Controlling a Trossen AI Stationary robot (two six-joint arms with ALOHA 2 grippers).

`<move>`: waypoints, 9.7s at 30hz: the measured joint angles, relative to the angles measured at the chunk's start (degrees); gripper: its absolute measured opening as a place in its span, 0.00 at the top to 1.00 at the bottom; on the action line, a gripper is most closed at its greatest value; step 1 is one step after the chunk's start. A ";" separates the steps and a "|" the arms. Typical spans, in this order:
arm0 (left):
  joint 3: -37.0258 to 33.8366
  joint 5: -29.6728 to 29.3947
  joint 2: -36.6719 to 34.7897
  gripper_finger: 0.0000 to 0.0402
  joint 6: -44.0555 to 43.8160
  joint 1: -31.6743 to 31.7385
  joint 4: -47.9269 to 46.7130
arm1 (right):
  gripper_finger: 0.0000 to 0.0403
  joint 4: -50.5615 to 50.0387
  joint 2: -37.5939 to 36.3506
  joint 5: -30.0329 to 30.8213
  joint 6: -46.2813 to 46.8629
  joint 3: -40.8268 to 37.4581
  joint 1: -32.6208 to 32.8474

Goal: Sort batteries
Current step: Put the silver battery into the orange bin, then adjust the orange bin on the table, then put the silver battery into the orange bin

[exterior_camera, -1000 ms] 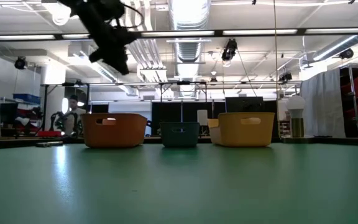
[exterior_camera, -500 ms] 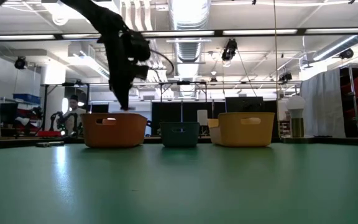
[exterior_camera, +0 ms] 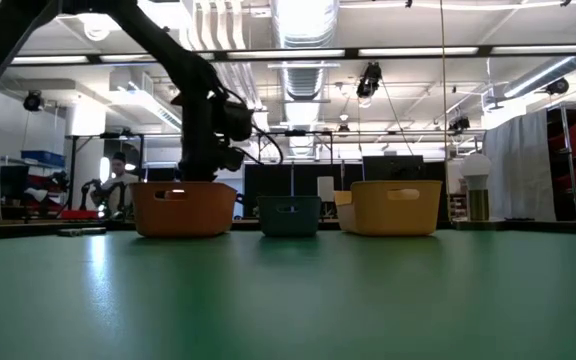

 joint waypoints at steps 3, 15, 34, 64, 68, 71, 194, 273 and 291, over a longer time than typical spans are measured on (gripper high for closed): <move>0.02 -2.53 0.99 0.97 -0.97 0.04 0.28 | 0.90 0.00 0.00 -0.02 0.76 0.00 0.00; 0.02 -5.24 3.52 0.97 -1.63 0.05 3.02 | 0.90 0.15 0.00 0.00 2.98 0.00 0.00; 1.04 -5.57 3.16 0.90 -1.66 0.05 4.35 | 0.90 0.42 0.00 0.02 2.89 0.00 0.00; 10.66 -5.33 -6.75 0.63 -20.22 4.24 -10.30 | 0.90 1.30 0.00 0.16 -0.61 0.00 -0.01; 9.10 -5.63 -3.67 0.63 -21.21 4.57 -7.53 | 0.90 1.29 0.00 0.13 -0.06 0.00 0.00; 8.94 -5.75 -1.38 0.63 -21.42 4.57 -5.01 | 0.90 1.29 0.00 0.11 -0.06 0.00 0.00; -26.98 -8.75 -19.91 0.74 -28.98 16.00 2.90 | 0.90 8.57 1.07 -5.81 0.40 -0.02 0.02; -17.34 -5.68 -7.39 0.71 -10.99 19.06 -4.66 | 0.90 -0.49 1.05 -8.80 6.21 -0.02 1.03; -18.12 -7.64 -7.15 0.96 -12.34 18.17 -2.62 | 0.90 -0.46 1.05 -8.81 8.99 -0.02 1.04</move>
